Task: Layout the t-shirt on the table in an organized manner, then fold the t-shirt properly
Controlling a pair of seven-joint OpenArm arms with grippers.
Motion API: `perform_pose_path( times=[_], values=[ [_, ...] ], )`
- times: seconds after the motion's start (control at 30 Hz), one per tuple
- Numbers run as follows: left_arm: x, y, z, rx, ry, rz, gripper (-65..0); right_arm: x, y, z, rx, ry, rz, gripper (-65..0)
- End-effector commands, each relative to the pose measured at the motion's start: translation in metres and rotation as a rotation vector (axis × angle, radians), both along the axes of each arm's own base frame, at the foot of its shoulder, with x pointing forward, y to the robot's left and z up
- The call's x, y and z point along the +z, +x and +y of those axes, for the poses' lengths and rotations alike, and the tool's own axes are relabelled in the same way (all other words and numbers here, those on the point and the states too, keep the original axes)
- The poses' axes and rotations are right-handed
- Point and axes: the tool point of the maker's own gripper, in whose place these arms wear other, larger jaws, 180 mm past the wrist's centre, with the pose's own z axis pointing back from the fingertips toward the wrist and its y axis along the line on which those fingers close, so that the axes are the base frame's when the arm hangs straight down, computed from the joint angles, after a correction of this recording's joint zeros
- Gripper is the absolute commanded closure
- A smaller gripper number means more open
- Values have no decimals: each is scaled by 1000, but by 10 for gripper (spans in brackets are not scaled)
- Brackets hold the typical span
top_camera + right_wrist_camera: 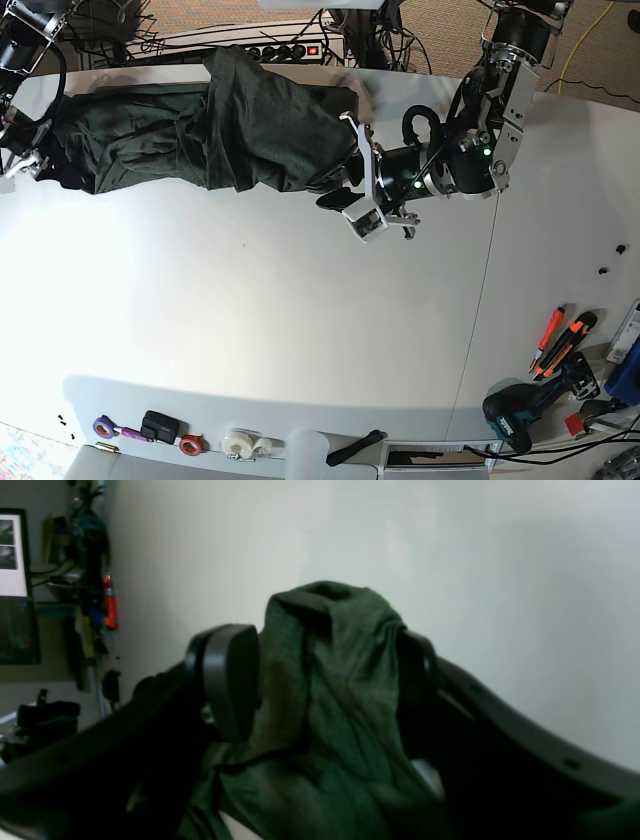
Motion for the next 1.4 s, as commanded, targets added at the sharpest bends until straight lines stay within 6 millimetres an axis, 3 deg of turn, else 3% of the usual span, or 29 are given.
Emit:
perform_pose_path(
  times=[0.0, 0.13, 0.5, 0.77, 0.83, 0.93, 0.97, 1.17, 1.37],
  values=[
    [16, 4, -4, -1, -46, -36, -151, -10, -15, 2, 55, -23, 84, -394],
    [16, 4, -4, -1, -46, -35, -151, -7, -12, 4, 45, -2, 60, -394],
    [16, 4, -4, 0, -46, -36, -151, -26, -53, 4, 38, 12, 151, -394],
    [15, 6, -3, 4, -37, -45, -151, -29, -59, 5, 37, 13, 165, -391],
    [15, 6, -3, 4, -38, -45, -151, -28, -59, 5, 35, 16, 161, -337],
    [15, 6, -3, 5, -38, -45, -151, -22, -52, 6, 19, 41, 121, -58],
    [15, 6, -3, 5, -38, -45, -151, -18, -48, 6, 9, 57, 95, 0],
    [15, 9, 1, 18, -30, -50, -150, -7, -37, 8, 32, 39, 52, 0],
    [16, 27, 29, 113, -14, -55, -150, 26, -10, 19, 139, -57, -54, 0]
  ],
)
